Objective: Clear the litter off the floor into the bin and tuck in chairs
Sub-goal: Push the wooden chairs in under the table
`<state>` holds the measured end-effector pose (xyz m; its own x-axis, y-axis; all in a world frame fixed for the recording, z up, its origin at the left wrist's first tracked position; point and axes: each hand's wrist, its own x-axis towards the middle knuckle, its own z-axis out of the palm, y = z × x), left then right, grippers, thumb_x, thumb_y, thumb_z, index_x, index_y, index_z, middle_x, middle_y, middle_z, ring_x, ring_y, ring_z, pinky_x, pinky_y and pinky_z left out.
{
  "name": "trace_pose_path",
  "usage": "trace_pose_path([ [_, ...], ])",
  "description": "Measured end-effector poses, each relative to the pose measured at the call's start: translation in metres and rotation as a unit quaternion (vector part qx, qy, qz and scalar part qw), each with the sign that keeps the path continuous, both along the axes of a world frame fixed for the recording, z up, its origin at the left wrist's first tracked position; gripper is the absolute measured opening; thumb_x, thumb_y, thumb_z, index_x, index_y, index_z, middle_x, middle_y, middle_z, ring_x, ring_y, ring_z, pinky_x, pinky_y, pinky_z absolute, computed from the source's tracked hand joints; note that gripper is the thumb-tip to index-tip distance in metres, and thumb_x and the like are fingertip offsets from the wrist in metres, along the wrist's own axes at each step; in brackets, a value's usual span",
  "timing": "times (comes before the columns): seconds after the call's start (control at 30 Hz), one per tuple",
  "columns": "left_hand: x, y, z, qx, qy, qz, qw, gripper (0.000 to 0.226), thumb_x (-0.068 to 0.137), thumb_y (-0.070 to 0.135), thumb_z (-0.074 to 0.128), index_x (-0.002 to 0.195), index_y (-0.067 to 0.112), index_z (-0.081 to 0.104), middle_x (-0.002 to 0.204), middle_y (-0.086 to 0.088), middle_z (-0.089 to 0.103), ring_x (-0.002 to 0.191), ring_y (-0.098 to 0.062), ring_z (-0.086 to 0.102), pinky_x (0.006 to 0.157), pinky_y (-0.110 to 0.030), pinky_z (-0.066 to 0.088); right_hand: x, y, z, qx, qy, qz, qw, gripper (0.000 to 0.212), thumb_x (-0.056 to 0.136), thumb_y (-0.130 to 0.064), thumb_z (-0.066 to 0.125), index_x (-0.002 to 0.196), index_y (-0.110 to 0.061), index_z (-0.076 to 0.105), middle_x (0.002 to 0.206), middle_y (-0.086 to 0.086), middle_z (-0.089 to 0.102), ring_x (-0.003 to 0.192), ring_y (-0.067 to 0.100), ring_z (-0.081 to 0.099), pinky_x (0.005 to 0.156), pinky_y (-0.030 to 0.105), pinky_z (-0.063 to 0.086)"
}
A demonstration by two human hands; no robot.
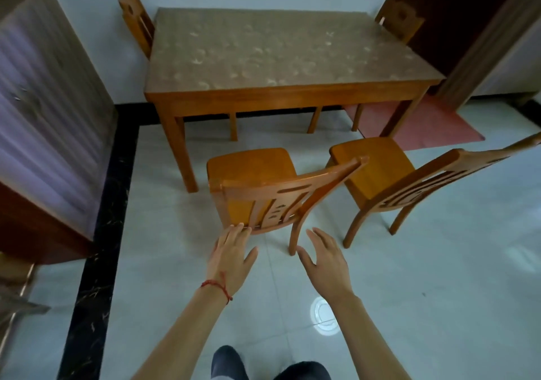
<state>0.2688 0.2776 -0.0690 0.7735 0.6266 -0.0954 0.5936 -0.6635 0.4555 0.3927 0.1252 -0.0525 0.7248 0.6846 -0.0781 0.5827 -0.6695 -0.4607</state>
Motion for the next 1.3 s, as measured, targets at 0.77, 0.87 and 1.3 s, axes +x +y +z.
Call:
trace_pose_path([
  [0.77, 0.148, 0.027, 0.019, -0.271, -0.227, 0.482, 0.802, 0.036, 0.084, 0.037, 0.06, 0.076, 0.003, 0.066, 0.069, -0.013, 0.064, 0.074, -0.031, 0.062, 0.073, -0.033, 0.047, 0.175, 0.082, 0.02, 0.188, 0.381, -0.21, 0.88, 0.029, 0.088, -0.035, 0.058, 0.065, -0.018, 0.059, 0.072, 0.015, 0.068, 0.081, 0.039, 0.067, 0.082, 0.056, 0.052],
  [0.87, 0.15, 0.027, 0.017, -0.245, -0.224, 0.491, 0.806, 0.037, 0.082, 0.038, 0.062, 0.074, 0.001, 0.067, 0.071, -0.016, 0.066, 0.069, -0.026, 0.058, 0.068, -0.029, 0.042, 0.177, 0.083, 0.015, 0.182, 0.375, -0.198, 0.887, 0.028, 0.087, -0.037, 0.058, 0.062, -0.023, 0.059, 0.065, -0.001, 0.065, 0.072, 0.026, 0.066, 0.083, 0.05, 0.054],
  [1.3, 0.155, 0.051, 0.02, -0.234, -0.261, 0.463, 0.814, 0.037, 0.08, 0.029, 0.066, 0.055, 0.003, 0.056, 0.048, -0.005, 0.051, 0.047, -0.013, 0.045, 0.049, -0.02, 0.032, 0.175, 0.108, 0.011, 0.214, 0.314, -0.229, 0.896, 0.032, 0.087, -0.033, 0.057, 0.058, -0.02, 0.058, 0.071, 0.02, 0.069, 0.081, 0.038, 0.068, 0.081, 0.052, 0.054],
])
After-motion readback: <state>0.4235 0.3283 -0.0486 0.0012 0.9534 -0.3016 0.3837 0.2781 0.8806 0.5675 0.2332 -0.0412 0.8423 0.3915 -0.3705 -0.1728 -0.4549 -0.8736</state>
